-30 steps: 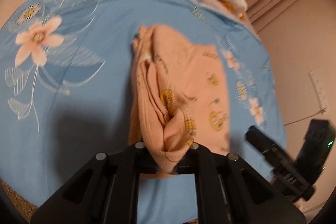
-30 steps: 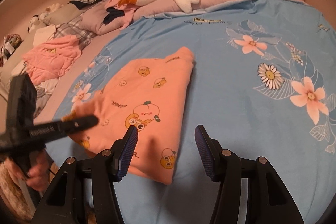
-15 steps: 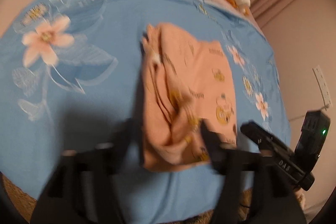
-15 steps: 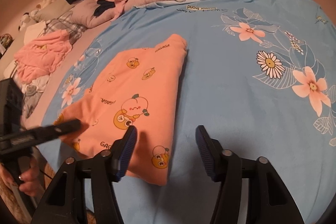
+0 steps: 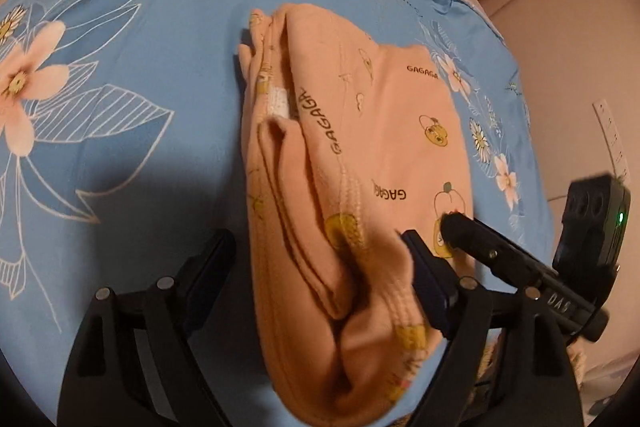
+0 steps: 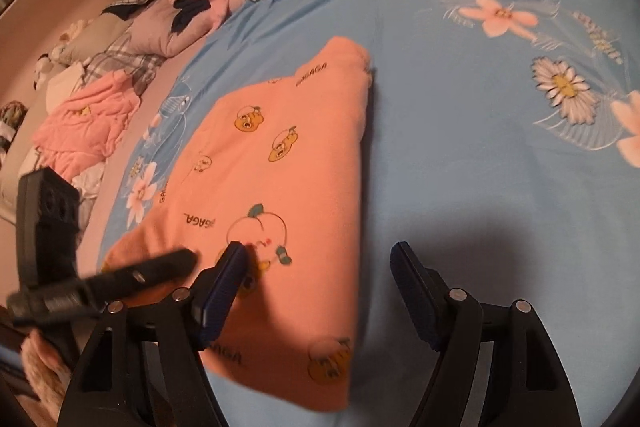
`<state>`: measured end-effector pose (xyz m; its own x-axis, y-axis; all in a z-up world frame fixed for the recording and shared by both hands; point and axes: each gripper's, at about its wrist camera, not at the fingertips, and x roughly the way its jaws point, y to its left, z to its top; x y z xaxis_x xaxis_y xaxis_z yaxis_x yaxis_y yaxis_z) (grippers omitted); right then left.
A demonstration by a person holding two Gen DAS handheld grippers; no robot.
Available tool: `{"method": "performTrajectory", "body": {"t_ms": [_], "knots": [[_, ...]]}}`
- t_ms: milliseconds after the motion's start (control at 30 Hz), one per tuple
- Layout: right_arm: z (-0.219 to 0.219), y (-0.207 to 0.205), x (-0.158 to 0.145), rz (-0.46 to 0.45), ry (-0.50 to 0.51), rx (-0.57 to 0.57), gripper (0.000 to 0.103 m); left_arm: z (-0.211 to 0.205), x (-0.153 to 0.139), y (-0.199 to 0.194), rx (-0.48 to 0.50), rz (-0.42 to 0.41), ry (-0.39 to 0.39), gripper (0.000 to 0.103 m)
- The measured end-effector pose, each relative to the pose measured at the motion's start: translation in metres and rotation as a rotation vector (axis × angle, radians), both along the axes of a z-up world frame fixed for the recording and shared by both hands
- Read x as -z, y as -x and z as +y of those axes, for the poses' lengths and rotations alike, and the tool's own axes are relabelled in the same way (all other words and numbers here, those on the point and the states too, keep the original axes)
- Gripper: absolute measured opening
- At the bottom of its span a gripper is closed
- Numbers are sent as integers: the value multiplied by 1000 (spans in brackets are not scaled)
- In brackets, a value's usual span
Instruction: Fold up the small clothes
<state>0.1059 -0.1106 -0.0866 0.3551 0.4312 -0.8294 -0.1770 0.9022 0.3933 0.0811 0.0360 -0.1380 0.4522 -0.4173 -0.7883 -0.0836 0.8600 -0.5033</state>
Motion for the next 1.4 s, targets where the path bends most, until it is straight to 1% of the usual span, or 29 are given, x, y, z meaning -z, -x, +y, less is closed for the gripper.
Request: {"method": "performTrajectory", "body": {"t_ms": [100, 133, 167, 200, 233, 267, 300, 333, 367, 433, 500, 600, 700, 800, 867, 1000, 1133, 1200, 1233, 1267, 1300, 1333, 1367, 1400], "knots": [[6, -3, 5, 9, -31, -20, 76, 0, 1, -1, 7, -11, 14, 81], [7, -3, 6, 12, -38, -24, 72, 1, 2, -1, 10, -14, 24, 72], [9, -5, 9, 17, -49, -33, 68, 1, 4, -1, 14, -14, 40, 60], [11, -6, 10, 20, -55, -39, 60, 1, 6, -1, 23, -12, 61, 53], [12, -7, 11, 21, -55, -40, 58, 1, 9, 0, 25, -8, 72, 48], [14, -8, 12, 17, -50, -39, 54, 0, 8, 1, 21, -16, 63, 43], [14, -8, 12, 14, -48, -44, 47, -2, 7, 3, 24, -29, 54, 40], [15, -8, 10, 7, -52, -51, 35, -4, 4, 5, 19, -39, 52, 36], [14, -7, 7, -3, -65, -57, 30, -6, 2, 7, 10, -50, 46, 34], [14, -5, 2, -22, -58, -62, 25, -13, -5, 8, 5, -76, 14, 31], [14, -2, -6, -47, -48, -69, 24, -19, -15, 12, 3, -112, -11, 30], [10, 2, -24, -97, -53, -75, 24, -31, -33, 15, 27, -178, -18, 30], [1, 3, -43, -166, -24, -70, 24, -45, -48, 15, 60, -227, -41, 31], [-12, 2, -55, -211, -8, -55, 24, -57, -54, 8, 79, -271, -47, 31], [-19, 0, -59, -232, 10, -41, 24, -63, -55, 4, 88, -274, -45, 31], [-33, -7, -56, -233, 37, -9, 24, -80, -52, -7, 114, -283, -74, 32], [-46, -16, -48, -210, 55, 9, 24, -91, -44, -21, 123, -251, -85, 34], [-49, -20, -43, -190, 95, 31, 24, -94, -40, -24, 123, -230, -98, 38], [-52, -20, -43, -186, 110, 48, 26, -95, -39, -25, 127, -220, -104, 46], [-55, -21, -41, -178, 117, 64, 28, -96, -38, -25, 132, -211, -114, 59], [-59, -20, -40, -165, 119, 79, 32, -96, -39, -24, 130, -212, -125, 67], [-62, -19, -40, -159, 116, 87, 40, -95, -41, -22, 121, -222, -135, 77], [-65, -17, -41, -157, 115, 97, 47, -93, -44, -20, 109, -237, -146, 82], [-68, -14, -44, -169, 125, 112, 61, -90, -49, -17, 99, -252, -156, 85]]}}
